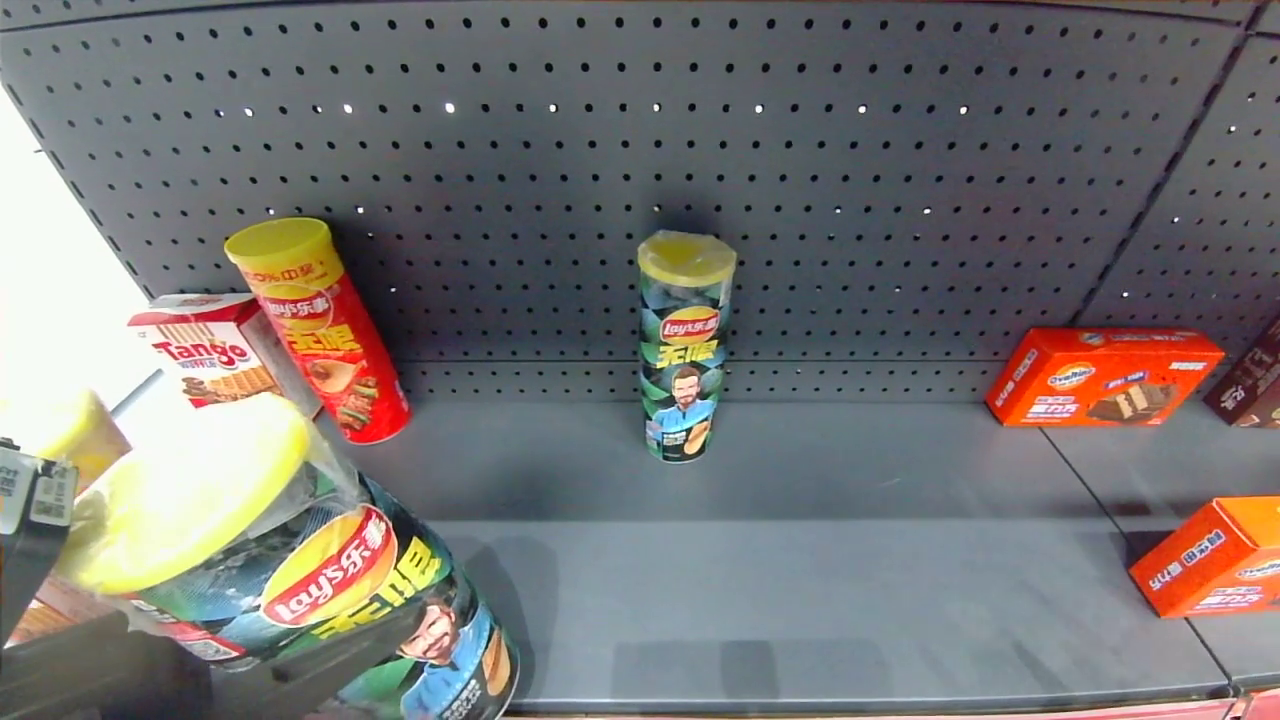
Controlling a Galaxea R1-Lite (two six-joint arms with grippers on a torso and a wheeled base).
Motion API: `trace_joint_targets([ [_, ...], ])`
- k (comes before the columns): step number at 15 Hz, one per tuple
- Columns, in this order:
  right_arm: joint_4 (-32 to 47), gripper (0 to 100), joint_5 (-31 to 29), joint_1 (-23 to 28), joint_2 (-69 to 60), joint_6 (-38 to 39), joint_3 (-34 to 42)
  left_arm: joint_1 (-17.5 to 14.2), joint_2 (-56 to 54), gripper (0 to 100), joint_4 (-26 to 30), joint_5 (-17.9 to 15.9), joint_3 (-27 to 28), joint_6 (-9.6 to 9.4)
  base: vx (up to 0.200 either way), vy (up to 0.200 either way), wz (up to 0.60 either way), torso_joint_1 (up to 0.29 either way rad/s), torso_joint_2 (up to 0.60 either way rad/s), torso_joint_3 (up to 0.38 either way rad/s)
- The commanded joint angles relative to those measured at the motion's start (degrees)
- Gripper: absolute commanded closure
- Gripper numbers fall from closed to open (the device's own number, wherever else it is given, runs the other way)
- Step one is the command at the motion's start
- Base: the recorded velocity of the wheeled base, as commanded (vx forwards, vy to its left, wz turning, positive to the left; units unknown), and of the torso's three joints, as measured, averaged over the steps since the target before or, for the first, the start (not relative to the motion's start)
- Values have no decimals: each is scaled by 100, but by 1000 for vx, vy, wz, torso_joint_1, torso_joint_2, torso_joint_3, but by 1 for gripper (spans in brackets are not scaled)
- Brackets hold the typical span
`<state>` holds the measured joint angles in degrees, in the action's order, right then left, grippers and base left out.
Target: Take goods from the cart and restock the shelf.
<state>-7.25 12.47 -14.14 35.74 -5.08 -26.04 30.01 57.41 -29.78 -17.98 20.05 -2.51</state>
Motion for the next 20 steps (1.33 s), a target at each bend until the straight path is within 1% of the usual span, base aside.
trace_joint_targets([
  [1, -804, 0, 36, -722, 1365, -1, -94, -4, -1, 100, 7, 14, -45, 5, 0, 0, 0, 0, 0, 0],
  [3, -918, 0, 1, -968, 1928, -10, -384, -13, -1, 100, 7, 14, -98, 40, 0, 0, 0, 0, 0, 0],
  [6, -1094, 0, 19, -1003, 2780, -10, -938, -13, 16, 100, 7, 14, -81, 40, 0, 0, 0, 0, 0, 0],
  [8, -1656, 0, 45, -1020, 3378, -28, -1167, -13, 51, 100, 7, 14, -19, 40, 0, 0, 0, 0, 0, 0],
  [9, -1903, 0, 106, -1012, 3685, -28, -1307, -13, 78, 100, 7, 14, -19, 40, 0, 0, 0, 0, 0, 0],
  [11, -2166, 0, 590, -1012, 4283, -107, -1694, -13, 131, 100, 7, 14, 42, 40, 0, 0, 0, 0, 0, 0],
  [12, -2237, 0, 669, -1012, 4520, -248, -1861, -31, 139, 100, 7, 14, 69, 49, 0, 0, 0, 0, 0, 0],
  [14, -2175, 0, 757, -977, 5153, -423, -2617, -242, 183, 100, 7, -12, 113, 49, 0, 0, 0, 0, 0, 0],
  [15, -2114, 0, 757, -977, 5408, -476, -2898, -259, 183, 100, 7, -21, 122, 49, 0, 0, 0, 0, 0, 0],
  [16, -2087, 0, 985, -1003, 5593, -555, -3144, -259, 174, 100, 7, -21, 122, 49, 0, 0, 0, 0, 0, 0],
  [17, -2087, 0, 1504, -1003, 5733, -573, -3329, -259, 174, 100, 7, -21, 122, 49, 0, 0, 0, 0, 0, 0],
  [18, -2087, 0, 1794, -1012, 5848, -573, -3461, -259, 183, 100, 7, -21, 130, 49, 0, 0, 0, 0, 0, 0],
  [19, -2105, 0, 1891, -1056, 5997, -581, -3557, -259, 192, 100, 7, -21, 148, 49, 0, 0, 0, 0, 0, 0],
  [20, -2157, 0, 2163, -1091, 6120, -625, -3636, -259, 201, 100, 7, -30, 148, 75, 0, 0, 0, 0, 0, 0],
])
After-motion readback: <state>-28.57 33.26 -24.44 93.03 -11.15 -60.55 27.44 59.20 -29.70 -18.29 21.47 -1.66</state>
